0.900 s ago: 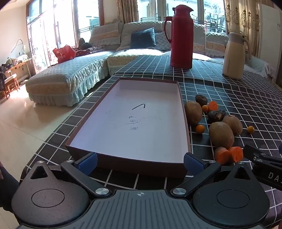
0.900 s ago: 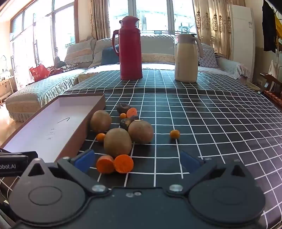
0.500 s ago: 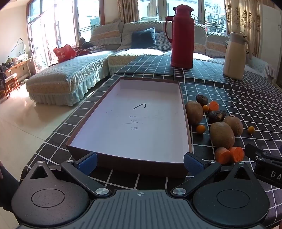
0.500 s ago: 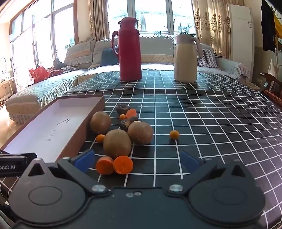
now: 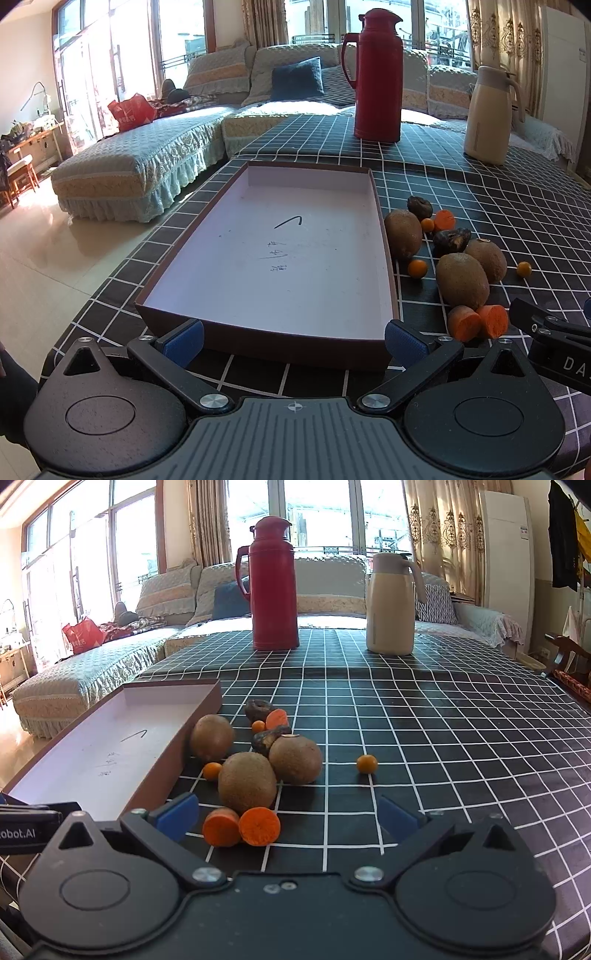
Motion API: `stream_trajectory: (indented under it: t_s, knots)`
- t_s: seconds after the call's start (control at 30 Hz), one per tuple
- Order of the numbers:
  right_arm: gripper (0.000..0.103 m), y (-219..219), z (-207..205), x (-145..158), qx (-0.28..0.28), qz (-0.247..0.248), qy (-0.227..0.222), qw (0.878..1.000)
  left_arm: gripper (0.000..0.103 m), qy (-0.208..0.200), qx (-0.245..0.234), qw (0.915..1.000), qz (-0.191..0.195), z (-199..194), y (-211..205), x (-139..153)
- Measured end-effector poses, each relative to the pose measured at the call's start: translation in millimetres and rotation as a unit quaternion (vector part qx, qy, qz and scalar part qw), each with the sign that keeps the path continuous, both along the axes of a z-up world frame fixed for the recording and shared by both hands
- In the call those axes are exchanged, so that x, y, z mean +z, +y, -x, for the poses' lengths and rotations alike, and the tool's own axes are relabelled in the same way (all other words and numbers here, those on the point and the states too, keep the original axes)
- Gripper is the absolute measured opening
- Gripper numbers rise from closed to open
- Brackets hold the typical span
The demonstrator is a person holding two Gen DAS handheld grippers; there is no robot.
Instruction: Organize fruits
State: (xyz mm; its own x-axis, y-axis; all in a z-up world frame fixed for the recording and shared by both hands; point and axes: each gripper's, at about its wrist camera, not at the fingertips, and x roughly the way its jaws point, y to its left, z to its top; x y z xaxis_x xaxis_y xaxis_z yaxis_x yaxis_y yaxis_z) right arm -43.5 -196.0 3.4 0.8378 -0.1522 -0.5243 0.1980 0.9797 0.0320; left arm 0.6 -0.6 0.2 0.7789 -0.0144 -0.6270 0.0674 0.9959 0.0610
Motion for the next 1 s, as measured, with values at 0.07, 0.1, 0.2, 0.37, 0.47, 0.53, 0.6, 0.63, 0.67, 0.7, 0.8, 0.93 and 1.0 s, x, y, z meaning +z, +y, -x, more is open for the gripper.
stream_trajectory:
  t_s: [0.07, 0.1, 0.2, 0.37, 0.47, 0.53, 0.6, 0.63, 0.67, 0.7, 0.8, 0.93, 1.0]
  knots:
    - [0.103, 0.2, 0.2, 0.1, 0.001, 0.0, -0.001, 1.0, 0.103, -0.001, -0.001, 1.0, -0.001, 0.3, -0.5, 0.0]
    - [0.103, 0.3, 0.3, 0.0, 0.0, 0.001, -0.001, 1.0, 0.103, -0.001, -0.001, 1.0, -0.002, 0.5, -0.9, 0.0]
    - [0.103, 0.2, 0.9, 1.1, 0.0, 0.0, -0.003, 1.0, 0.103, -0.002, -0.002, 1.0, -0.001, 0.9, -1.1, 0.2]
    - [0.103, 0.7, 1.5, 1.6, 0.001, 0.002, -0.006, 1.0, 0.103, -0.004, -0.006, 1.0, -0.001, 1.9, -1.7, 0.5]
    - [0.103, 1.0, 1.8, 2.5, 0.002, 0.003, -0.008, 1.0, 0.103, -0.005, -0.007, 1.0, -0.003, 2.3, -2.5, 0.3]
    - [0.103, 1.2, 1.8, 2.9, 0.001, 0.006, -0.01, 1.0, 0.103, -0.006, -0.007, 1.0, -0.003, 2.5, -2.8, 0.4]
    - [0.103, 1.3, 1.7, 2.8, 0.001, 0.007, -0.01, 1.0, 0.103, -0.005, -0.006, 1.0, -0.003, 2.1, -2.8, 0.4]
    - [0.103, 1.3, 2.2, 2.3, 0.001, 0.005, -0.009, 1.0, 0.103, -0.004, -0.007, 1.0, -0.002, 1.8, -2.5, 0.3]
    - [0.103, 1.2, 2.0, 2.1, 0.001, 0.005, -0.008, 1.0, 0.103, -0.004, -0.006, 1.0, -0.002, 1.6, -2.4, 0.3]
    - [0.103, 1.3, 1.9, 1.8, 0.0, 0.007, -0.007, 1.0, 0.103, -0.004, -0.005, 1.0, -0.002, 1.6, -2.1, 0.3]
    - [0.103, 1.4, 1.9, 1.9, 0.0, 0.007, -0.007, 1.0, 0.103, -0.004, -0.007, 1.0, -0.001, 1.9, -2.2, 0.1]
    - [0.103, 1.5, 1.7, 2.3, 0.002, 0.007, -0.008, 1.0, 0.103, -0.004, -0.009, 0.9999, -0.003, 1.9, -3.3, -0.5]
    - [0.103, 1.7, 1.4, 2.0, 0.002, 0.008, -0.008, 1.0, 0.103, -0.005, -0.008, 0.9999, -0.005, 1.8, -3.4, -0.8]
